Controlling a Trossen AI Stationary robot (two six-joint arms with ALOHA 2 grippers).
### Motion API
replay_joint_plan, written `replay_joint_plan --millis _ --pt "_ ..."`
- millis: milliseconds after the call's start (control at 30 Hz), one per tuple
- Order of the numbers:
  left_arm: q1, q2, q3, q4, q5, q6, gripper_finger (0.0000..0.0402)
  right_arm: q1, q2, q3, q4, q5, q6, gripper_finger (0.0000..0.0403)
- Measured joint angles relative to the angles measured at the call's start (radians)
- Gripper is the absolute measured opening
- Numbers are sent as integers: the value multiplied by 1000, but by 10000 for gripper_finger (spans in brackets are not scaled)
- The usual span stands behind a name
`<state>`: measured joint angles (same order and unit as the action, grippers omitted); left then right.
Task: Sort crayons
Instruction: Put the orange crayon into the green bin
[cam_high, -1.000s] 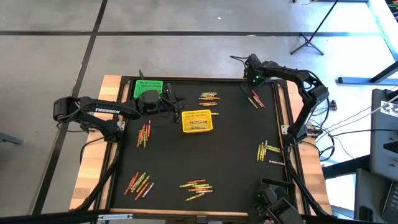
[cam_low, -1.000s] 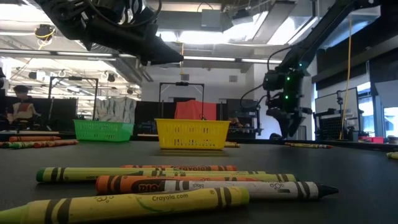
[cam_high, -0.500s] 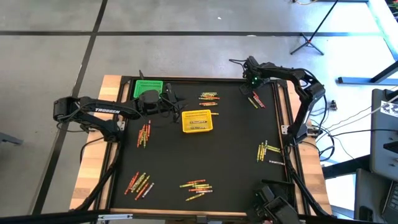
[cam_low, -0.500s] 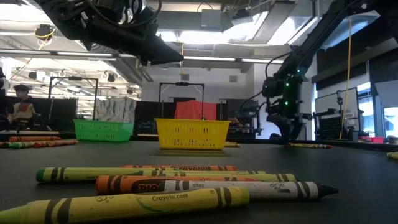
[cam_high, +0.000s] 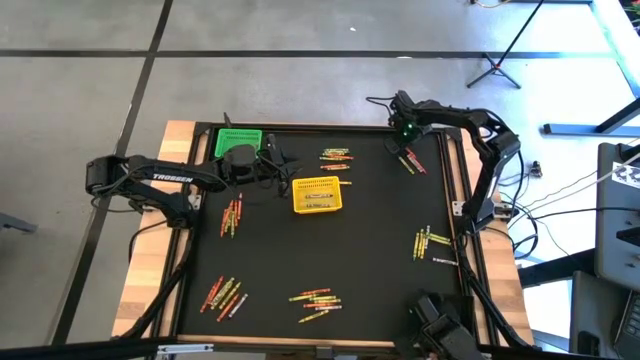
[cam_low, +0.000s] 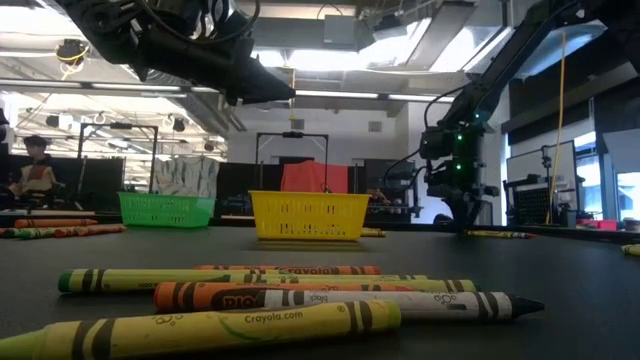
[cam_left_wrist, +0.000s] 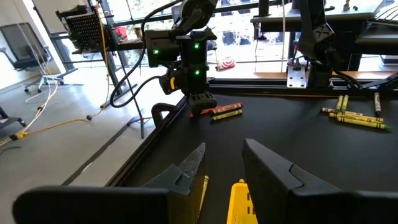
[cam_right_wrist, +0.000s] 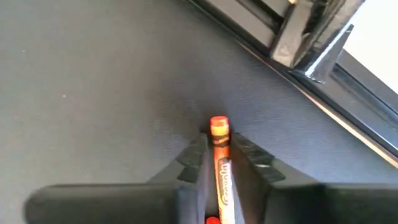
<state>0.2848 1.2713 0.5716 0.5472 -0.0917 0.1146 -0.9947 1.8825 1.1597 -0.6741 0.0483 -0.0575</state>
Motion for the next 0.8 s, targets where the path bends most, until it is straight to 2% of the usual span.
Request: replay_joint_plan --millis 233,533,800 --pt "0 0 0 0 0 0 94 -1 3 35 -37 6 -16 15" --pt "0 0 0 0 0 -1 94 1 -9 36 -43 5 -54 20" --pt "0 0 0 0 0 0 94 89 -157 38 -57 -8 -86 16"
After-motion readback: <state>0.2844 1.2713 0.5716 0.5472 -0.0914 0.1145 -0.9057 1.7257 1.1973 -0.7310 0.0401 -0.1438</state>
